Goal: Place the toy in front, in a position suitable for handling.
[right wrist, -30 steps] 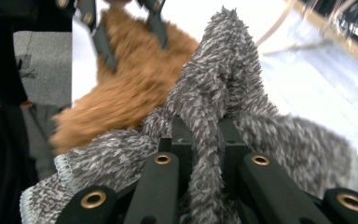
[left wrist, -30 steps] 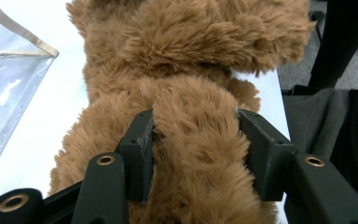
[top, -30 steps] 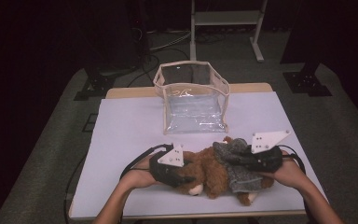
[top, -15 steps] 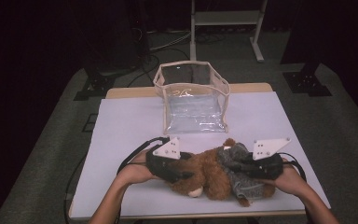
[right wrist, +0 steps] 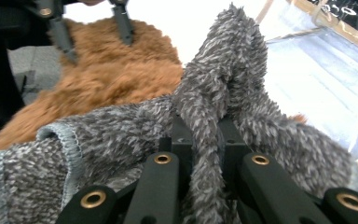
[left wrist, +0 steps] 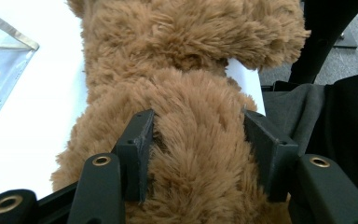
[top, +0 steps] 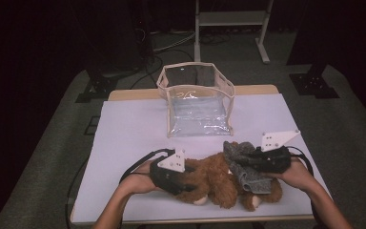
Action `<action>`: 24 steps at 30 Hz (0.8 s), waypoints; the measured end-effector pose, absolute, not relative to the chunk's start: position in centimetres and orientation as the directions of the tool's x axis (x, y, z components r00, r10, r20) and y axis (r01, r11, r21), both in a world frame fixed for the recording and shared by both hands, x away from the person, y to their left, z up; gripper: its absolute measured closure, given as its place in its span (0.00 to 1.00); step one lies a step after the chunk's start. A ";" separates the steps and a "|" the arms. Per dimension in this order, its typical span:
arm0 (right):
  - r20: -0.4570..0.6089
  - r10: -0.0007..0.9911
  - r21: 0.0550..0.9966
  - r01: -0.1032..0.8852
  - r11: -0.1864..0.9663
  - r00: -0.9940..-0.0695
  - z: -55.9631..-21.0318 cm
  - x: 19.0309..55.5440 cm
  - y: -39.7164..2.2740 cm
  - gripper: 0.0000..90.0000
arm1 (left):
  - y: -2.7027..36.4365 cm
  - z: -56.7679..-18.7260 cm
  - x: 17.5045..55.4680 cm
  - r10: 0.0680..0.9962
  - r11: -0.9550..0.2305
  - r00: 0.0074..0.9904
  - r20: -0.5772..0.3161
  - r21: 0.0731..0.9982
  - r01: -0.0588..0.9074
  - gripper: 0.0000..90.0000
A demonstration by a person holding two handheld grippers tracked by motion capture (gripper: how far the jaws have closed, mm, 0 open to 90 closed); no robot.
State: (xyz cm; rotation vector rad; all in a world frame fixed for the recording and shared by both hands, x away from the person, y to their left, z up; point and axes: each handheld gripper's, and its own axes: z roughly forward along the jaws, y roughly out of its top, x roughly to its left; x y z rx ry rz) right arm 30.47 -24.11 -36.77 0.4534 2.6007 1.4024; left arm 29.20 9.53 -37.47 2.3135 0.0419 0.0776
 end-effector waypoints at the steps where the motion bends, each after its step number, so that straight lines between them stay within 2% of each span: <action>1: 0.005 0.330 0.829 0.188 0.527 -0.944 -36.8 30.1 -24.4 0.90 | 9.6 -37.4 29.2 0.056 -0.678 0.997 0.045 0.735 0.005 0.52; 6: 0.005 0.326 0.807 0.196 0.556 -0.945 -36.9 28.8 -25.7 0.90 | 9.6 -37.3 29.0 0.047 -0.682 0.998 0.047 0.731 -0.003 0.52; 9: -0.003 0.318 0.809 0.184 0.559 -0.948 -37.0 28.6 -24.9 0.90 | 9.3 -36.3 29.0 0.051 -0.677 0.997 0.061 0.736 -0.010 0.46; 13: 0.004 0.302 0.823 0.175 0.540 -0.953 -37.5 28.6 -24.0 0.90 | 9.5 -35.4 29.9 0.090 -0.688 0.994 0.068 0.726 0.012 0.46; 18: 0.014 0.289 0.823 0.175 0.541 -0.957 -37.5 28.6 -24.5 0.89 | 9.1 -36.9 29.9 0.069 -0.707 0.997 0.024 0.707 0.032 0.52; 24: -0.026 0.297 0.838 0.141 0.528 -0.955 -35.5 29.8 -23.5 0.89 | 9.1 -37.3 29.1 0.046 -0.713 0.998 0.032 0.701 0.010 0.53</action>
